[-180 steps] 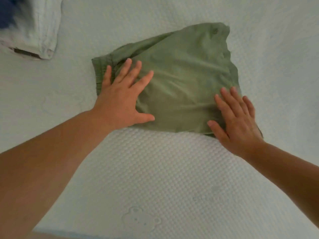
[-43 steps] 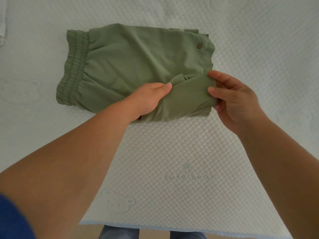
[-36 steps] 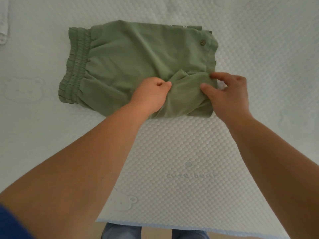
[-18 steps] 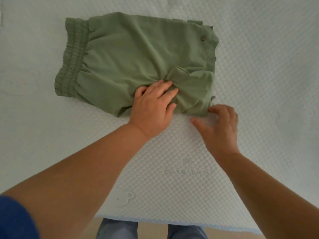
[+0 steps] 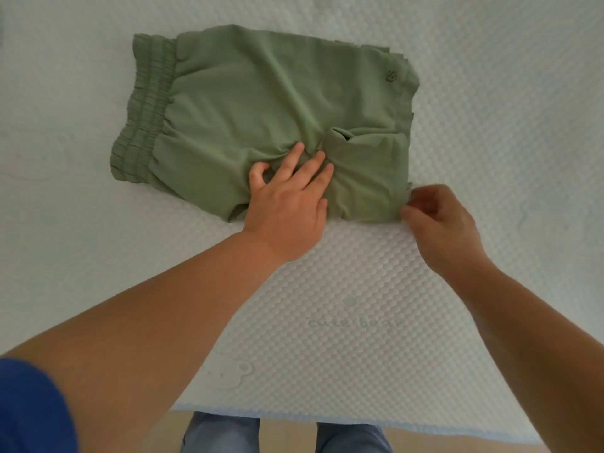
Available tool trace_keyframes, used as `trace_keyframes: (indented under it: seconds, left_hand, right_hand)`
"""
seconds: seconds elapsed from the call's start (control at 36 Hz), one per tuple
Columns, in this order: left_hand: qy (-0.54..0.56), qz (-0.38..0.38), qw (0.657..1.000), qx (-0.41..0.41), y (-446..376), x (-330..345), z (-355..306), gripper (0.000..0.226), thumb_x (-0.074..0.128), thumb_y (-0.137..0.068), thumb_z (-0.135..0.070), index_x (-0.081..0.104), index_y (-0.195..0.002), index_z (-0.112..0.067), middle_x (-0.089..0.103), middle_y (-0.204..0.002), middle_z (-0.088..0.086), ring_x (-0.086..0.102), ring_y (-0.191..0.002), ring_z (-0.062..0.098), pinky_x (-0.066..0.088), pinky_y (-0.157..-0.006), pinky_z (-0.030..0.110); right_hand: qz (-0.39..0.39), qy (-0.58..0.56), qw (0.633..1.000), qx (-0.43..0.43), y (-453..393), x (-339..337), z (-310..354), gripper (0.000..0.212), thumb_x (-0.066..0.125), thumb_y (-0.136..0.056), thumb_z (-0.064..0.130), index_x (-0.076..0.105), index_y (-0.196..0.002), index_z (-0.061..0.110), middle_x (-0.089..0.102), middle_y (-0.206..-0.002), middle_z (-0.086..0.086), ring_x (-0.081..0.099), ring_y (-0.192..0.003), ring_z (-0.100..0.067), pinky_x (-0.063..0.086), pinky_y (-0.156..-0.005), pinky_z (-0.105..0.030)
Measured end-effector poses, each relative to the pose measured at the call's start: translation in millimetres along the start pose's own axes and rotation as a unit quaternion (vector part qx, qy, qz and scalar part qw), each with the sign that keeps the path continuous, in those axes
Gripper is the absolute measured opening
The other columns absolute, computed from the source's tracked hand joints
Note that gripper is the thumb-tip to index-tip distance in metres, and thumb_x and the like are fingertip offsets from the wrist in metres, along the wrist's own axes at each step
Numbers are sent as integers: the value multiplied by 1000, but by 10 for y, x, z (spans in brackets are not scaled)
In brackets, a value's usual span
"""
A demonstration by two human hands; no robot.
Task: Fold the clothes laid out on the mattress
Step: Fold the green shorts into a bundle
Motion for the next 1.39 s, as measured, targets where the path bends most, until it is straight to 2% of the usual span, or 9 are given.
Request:
trace_keyframes:
  seconds: [0.14,0.44,0.61,0.72,0.81,0.86,0.97,1.17,1.39]
  left_hand:
    - [20,12,1000,-13,-65,-17,-33,63,44,-83,-39,34,-144,-26,44,-144,-5,27,-139,22,18,-98,51]
    - [216,49,970,-99,-282,-305,39,57,42,-76,-42,48,-132,-37,55,-127,-10,33,-125,16,19,-93,37]
    - [499,-5,841,-211,-260,-763,322,36,48,-89,-34,68,-106,-9,67,-108,12,58,-93,18,42,-87,25]
    - [747,88,591,-290,-145,-903,824,46,49,-86,-54,68,-112,-21,69,-110,2,63,-104,22,50,-84,38]
    - [802,117,534,-240,-82,-1021,1214,55,50,-86,-53,62,-121,-13,62,-124,9,60,-113,22,48,-97,38]
    - [788,121,552,-245,-47,-1084,1465,63,54,-81,-56,61,-123,-10,63,-122,11,61,-112,23,49,-95,36]
    - [639,73,682,-347,72,-1101,1873,42,76,-70,-46,71,-91,-10,74,-85,7,72,-76,18,55,-57,24]
    - [430,6,834,-347,163,-938,2123,48,83,-62,-30,54,-99,-22,58,-86,-13,57,-77,7,45,-64,26]
    - [395,-47,852,-341,289,-863,2218,33,65,-76,-17,52,-106,-24,60,-93,-6,59,-88,16,39,-69,23]
  right_hand:
    - [-14,-112,989,98,-141,170,298,74,73,-64,60,46,-121,21,51,-96,17,51,-83,1,36,-60,-16]
    - [64,-155,986,9,-242,134,899,17,74,-74,27,62,-84,32,68,-86,10,65,-83,-9,53,-73,-28]
    - [2,55,992,-118,51,289,1655,17,62,-79,31,57,-90,19,60,-95,-1,58,-82,-19,42,-65,-27]
    - [-4,92,976,-199,302,778,2191,31,58,-81,23,54,-110,13,47,-105,-3,49,-83,-20,37,-69,-26]
    - [41,63,977,-199,490,1218,2489,43,57,-82,16,44,-121,8,41,-120,-8,52,-98,-27,36,-77,-29]
    - [83,21,977,-195,616,1467,2608,43,57,-82,16,42,-122,7,39,-126,-8,51,-104,-26,38,-81,-29]
    - [145,-89,967,-189,873,1792,2634,33,56,-86,20,51,-117,13,48,-119,1,54,-103,-16,46,-85,-27]
    - [-124,1,964,-236,881,1641,2108,33,64,-77,17,63,-109,9,59,-110,-4,48,-105,-15,42,-93,-35]
    - [-82,120,966,-214,751,1616,1582,72,70,-74,10,40,-139,13,39,-136,-11,32,-121,-15,31,-96,-27]
Point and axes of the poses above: each hand's wrist, its own y-axis away from the middle knuckle, its own x-axis out of the palm, z = x × y, the point moved 2 cm from there along -y, towards the middle knuckle
